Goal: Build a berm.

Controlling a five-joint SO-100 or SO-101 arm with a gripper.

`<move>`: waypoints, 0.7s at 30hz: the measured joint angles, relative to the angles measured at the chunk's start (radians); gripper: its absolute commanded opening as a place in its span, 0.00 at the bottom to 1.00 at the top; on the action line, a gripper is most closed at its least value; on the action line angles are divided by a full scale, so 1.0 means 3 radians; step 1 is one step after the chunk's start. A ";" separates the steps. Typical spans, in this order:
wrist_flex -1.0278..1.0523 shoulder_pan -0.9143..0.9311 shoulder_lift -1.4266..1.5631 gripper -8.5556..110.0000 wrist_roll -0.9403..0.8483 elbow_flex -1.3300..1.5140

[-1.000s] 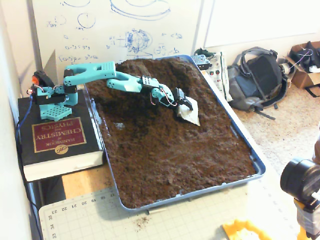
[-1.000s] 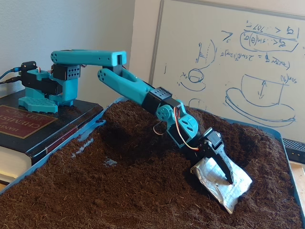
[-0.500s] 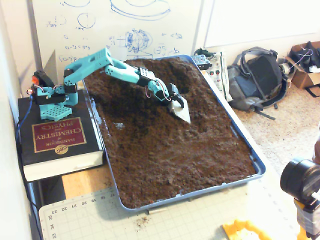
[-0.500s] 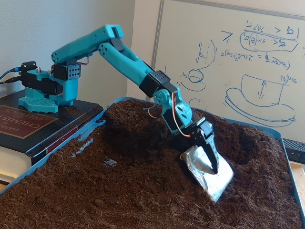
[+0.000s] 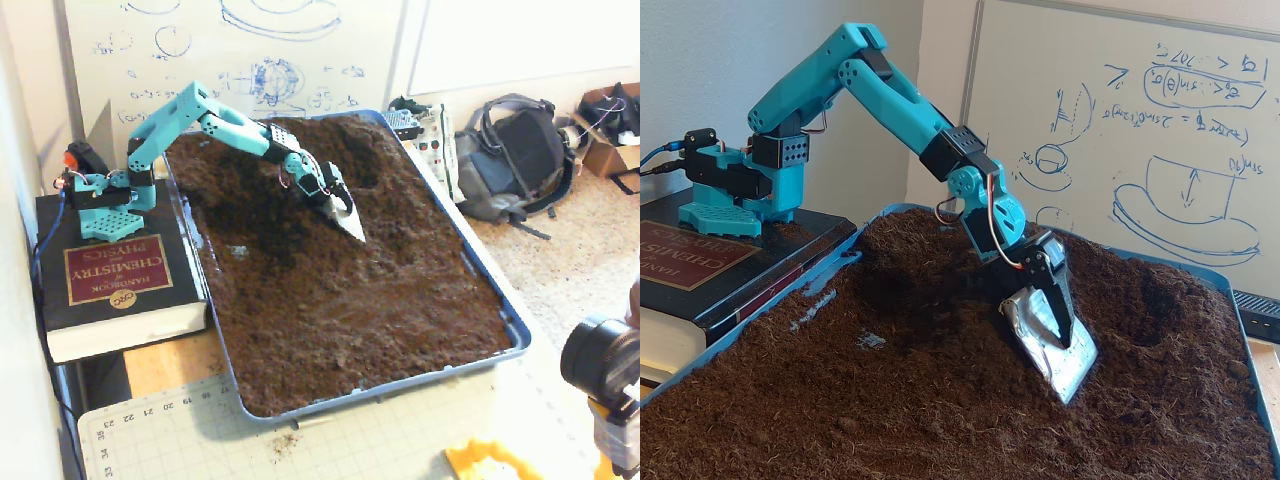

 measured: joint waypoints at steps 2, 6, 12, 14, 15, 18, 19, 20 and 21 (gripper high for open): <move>0.0000 0.0000 0.0077 0.07 -0.0005 0.0102; 0.0000 0.0000 0.0251 0.07 -0.0010 0.0332; -0.0005 0.0000 0.0404 0.07 -0.0010 0.0527; -0.0026 0.0000 0.0455 0.07 -0.0010 0.0532; -0.0010 0.0000 0.0491 0.07 -0.0010 0.0522; 0.0010 -0.0026 0.0624 0.07 -0.0010 0.0424; 0.0010 -0.0041 0.0654 0.07 -0.0010 0.0373; 0.0010 -0.0056 0.0665 0.07 -0.0010 0.0302; 0.0010 -0.0077 0.0675 0.07 -0.0010 0.0220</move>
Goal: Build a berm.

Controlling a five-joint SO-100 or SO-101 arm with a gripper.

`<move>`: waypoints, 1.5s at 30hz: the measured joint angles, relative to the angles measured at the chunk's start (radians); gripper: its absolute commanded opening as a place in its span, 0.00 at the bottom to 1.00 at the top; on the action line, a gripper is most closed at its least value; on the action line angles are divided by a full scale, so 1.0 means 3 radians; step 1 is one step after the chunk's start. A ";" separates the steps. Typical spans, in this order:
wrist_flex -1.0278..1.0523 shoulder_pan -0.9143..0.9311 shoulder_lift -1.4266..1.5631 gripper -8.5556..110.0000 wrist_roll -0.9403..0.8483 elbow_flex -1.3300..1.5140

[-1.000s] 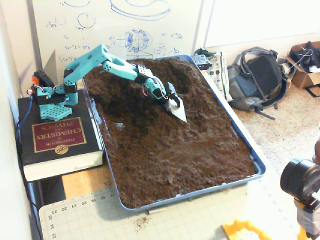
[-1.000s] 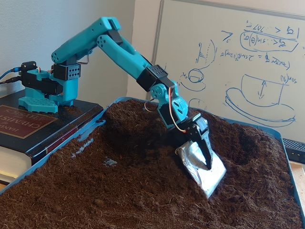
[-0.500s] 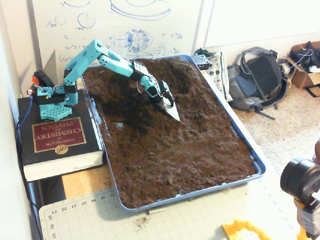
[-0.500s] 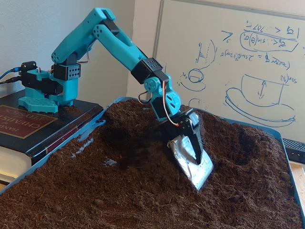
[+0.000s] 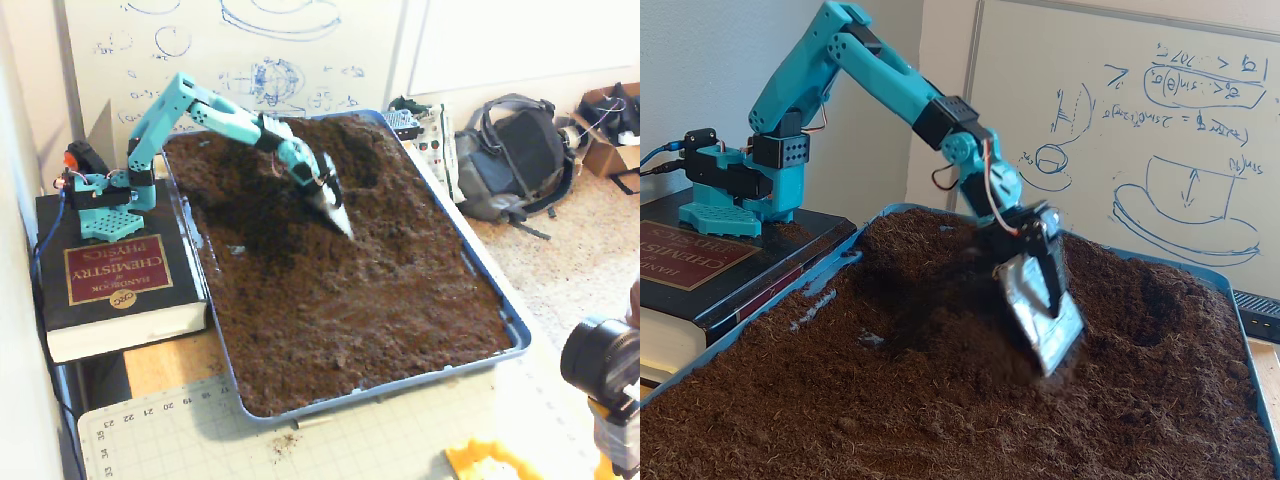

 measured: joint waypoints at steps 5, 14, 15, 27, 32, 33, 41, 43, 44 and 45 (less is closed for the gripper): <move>0.0005 -0.0015 0.0000 0.07 0.0000 -0.0501; 0.0015 -0.0020 -0.1396 0.07 0.0000 -0.1897; 0.0051 -0.0026 -0.1626 0.07 0.0000 -0.2061; 0.1524 -0.0256 -0.2413 0.07 0.0271 -0.3298; 0.2357 -0.0291 -0.2188 0.08 0.0286 -0.3365; 0.2490 -0.0291 -0.2153 0.08 0.0286 -0.3380; 0.3042 -0.0322 -0.2020 0.08 0.0286 -0.3370; 0.3068 -0.0322 -0.2020 0.08 0.0312 -0.3370; 0.3078 -0.0322 -0.2020 0.08 0.0317 -0.3370; 0.3078 -0.0322 -0.2020 0.08 0.0322 -0.3370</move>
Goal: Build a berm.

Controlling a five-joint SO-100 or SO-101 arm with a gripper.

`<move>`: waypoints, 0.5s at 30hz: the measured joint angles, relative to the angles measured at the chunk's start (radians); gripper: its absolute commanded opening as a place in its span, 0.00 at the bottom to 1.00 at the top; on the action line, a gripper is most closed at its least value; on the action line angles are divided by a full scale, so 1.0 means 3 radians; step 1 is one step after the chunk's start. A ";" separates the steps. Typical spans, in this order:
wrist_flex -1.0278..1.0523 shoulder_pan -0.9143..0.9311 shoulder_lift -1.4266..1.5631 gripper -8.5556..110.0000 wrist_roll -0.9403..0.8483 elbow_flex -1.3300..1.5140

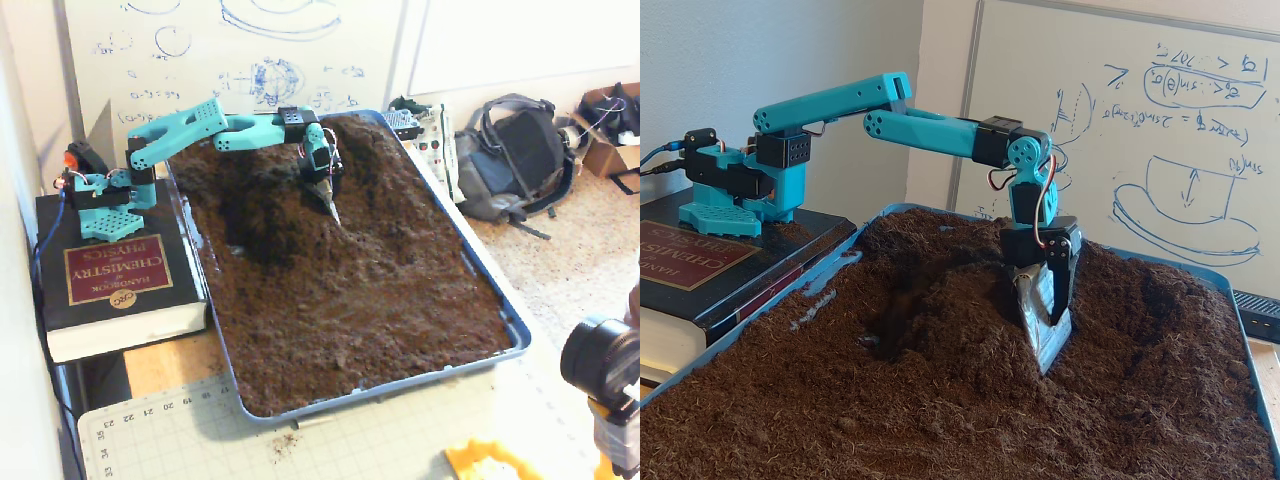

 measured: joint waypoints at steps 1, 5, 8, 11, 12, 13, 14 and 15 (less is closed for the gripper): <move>0.0000 0.0000 0.0005 0.08 0.0000 0.0000; 0.0041 0.0000 0.0153 0.08 0.0000 0.0031; 0.0128 0.0000 0.0343 0.08 0.0010 0.0031; 0.0138 -0.0010 0.0532 0.08 0.0179 0.0031; 0.0138 -0.0010 0.0583 0.08 0.0271 0.0031; 0.0138 -0.0015 0.0624 0.08 0.0378 0.0031; 0.0133 -0.0020 0.0654 0.08 0.0496 0.0031; 0.0092 -0.0026 0.0670 0.08 0.0608 0.0031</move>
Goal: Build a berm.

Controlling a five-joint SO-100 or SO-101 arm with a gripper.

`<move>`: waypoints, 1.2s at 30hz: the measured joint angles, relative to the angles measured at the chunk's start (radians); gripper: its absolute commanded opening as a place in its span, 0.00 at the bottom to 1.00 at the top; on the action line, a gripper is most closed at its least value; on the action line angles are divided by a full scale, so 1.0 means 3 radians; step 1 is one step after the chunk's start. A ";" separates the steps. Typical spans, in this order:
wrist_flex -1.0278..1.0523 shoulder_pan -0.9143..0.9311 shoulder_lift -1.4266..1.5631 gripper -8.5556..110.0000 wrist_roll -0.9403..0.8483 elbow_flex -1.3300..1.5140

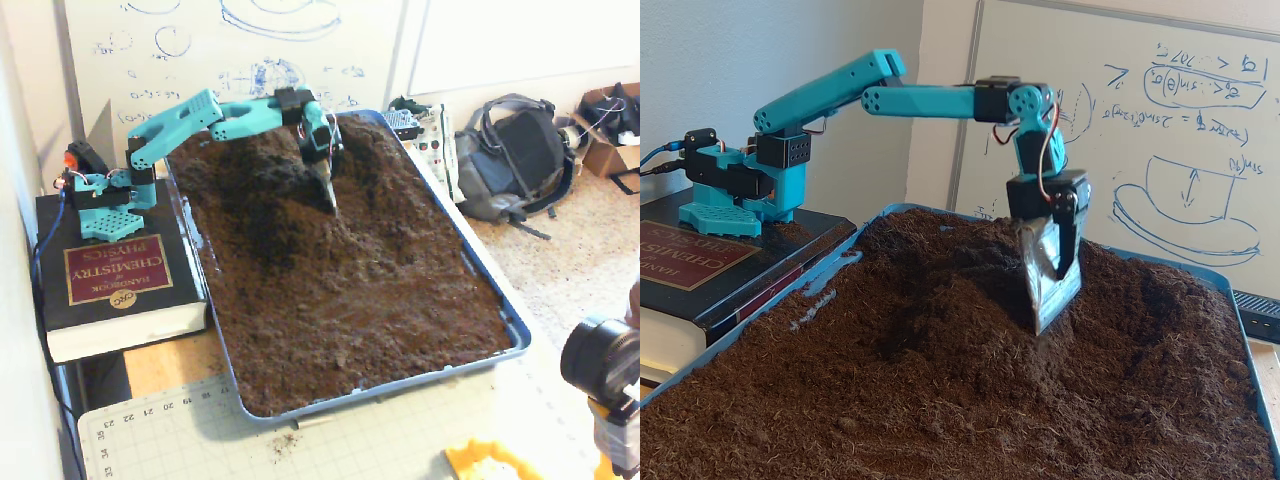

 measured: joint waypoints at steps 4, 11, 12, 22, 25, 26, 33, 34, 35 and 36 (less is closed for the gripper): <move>-0.0501 -0.0005 0.0000 0.07 0.0348 0.0005; -0.1923 -0.0164 -0.0389 0.07 0.0465 0.0005; -0.2081 -0.0199 -0.0486 0.07 0.0465 0.0005; -0.2603 -0.0383 -0.1283 0.07 0.0225 0.0010; -0.2511 -0.0399 -0.1283 0.07 0.0061 0.0010; -0.2413 -0.0399 -0.1289 0.07 0.0020 0.0010; -0.1329 -0.0399 -0.1023 0.07 -0.0066 -0.0005; -0.1130 -0.0399 -0.0951 0.07 -0.0066 -0.0005; -0.0987 -0.0399 -0.0900 0.07 -0.0066 -0.0005; -0.0833 -0.0404 -0.0844 0.07 -0.0066 -0.0005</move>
